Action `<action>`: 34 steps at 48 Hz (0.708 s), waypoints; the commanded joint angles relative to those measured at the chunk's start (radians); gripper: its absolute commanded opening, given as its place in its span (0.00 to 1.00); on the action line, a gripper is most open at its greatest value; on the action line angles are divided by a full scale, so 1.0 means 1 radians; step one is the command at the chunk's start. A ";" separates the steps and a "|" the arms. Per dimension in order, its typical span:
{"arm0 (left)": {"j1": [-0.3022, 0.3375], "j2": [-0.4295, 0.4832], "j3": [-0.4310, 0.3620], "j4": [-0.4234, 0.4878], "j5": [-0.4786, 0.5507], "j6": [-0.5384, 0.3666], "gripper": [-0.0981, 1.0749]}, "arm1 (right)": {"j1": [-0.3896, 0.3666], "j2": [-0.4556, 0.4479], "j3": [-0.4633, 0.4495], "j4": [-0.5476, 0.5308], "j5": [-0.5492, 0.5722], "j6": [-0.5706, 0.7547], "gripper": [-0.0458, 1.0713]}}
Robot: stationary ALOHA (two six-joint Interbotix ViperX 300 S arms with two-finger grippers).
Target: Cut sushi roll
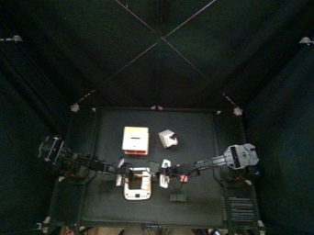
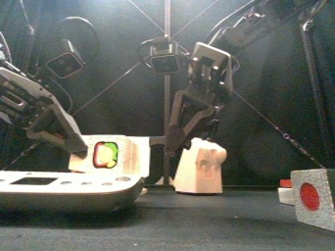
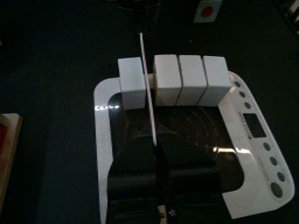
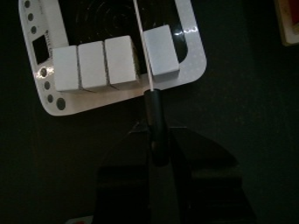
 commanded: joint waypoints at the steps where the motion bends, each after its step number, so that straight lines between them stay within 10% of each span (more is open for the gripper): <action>1: -0.002 -0.009 0.000 0.008 0.006 0.003 0.28 | -0.020 -0.034 -0.014 -0.002 0.014 0.000 0.36; 34: 0.003 -0.138 -0.011 0.066 0.005 0.031 0.28 | -0.014 -0.100 -0.075 -0.020 0.069 -0.002 0.35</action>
